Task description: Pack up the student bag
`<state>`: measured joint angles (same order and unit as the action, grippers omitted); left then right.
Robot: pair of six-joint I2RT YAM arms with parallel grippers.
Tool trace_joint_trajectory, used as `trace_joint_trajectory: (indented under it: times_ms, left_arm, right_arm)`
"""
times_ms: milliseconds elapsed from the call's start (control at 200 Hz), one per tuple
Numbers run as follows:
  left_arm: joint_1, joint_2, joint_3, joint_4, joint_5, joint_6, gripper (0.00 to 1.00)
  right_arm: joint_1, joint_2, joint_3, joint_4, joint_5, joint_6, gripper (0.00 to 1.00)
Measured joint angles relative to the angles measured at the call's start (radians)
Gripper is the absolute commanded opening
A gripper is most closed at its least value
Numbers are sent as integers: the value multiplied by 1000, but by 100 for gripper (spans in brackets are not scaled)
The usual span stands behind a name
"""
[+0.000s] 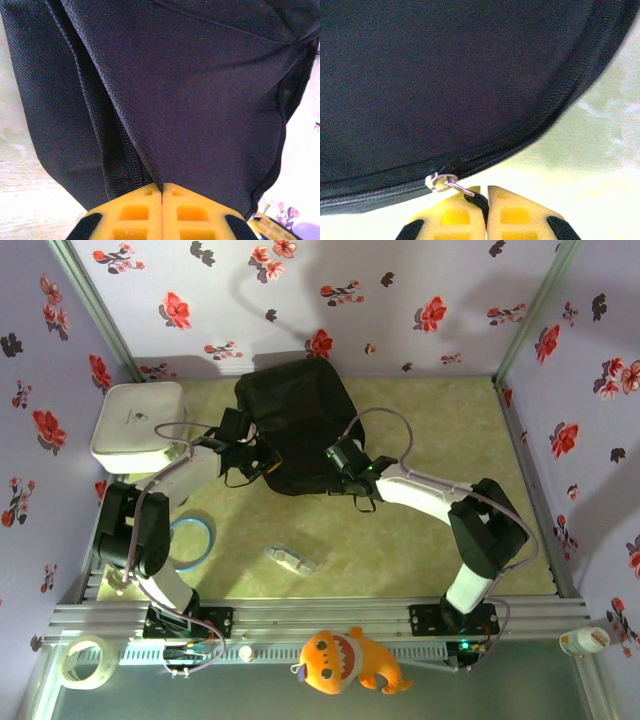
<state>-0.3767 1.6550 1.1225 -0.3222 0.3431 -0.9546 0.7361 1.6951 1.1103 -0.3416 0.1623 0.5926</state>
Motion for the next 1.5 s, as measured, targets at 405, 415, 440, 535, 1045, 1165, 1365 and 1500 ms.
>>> trace_joint_trajectory:
  times_ms: [405, 415, 440, 535, 1045, 1165, 1365, 1500]
  left_arm:
    - [0, 23, 2, 9, 35, 24, 0]
    - [0, 26, 2, 9, 35, 26, 0]
    - [-1, 35, 4, 10, 40, 27, 0]
    - [-5, 92, 31, 6, 60, 45, 0]
    - [35, 283, 328, -142, 18, 218, 26]
    - [85, 201, 275, -158, -38, 226, 45]
    - [107, -10, 113, -132, -66, 175, 59]
    - [88, -77, -46, -6, -8, 65, 63]
  right_arm:
    - [-67, -7, -14, -37, 16, 100, 0]
    - [-67, -9, -19, -33, 14, 100, 0]
    - [-66, -16, -34, -24, 9, 100, 0]
    - [-55, -51, -98, 10, -11, 99, 0]
    - [114, -74, -133, 106, -113, -16, 0]
    - [114, -5, -67, 150, -166, -18, 0]
    - [115, 89, 33, 199, -246, -18, 0]
    - [115, 103, 62, 216, -266, -18, 0]
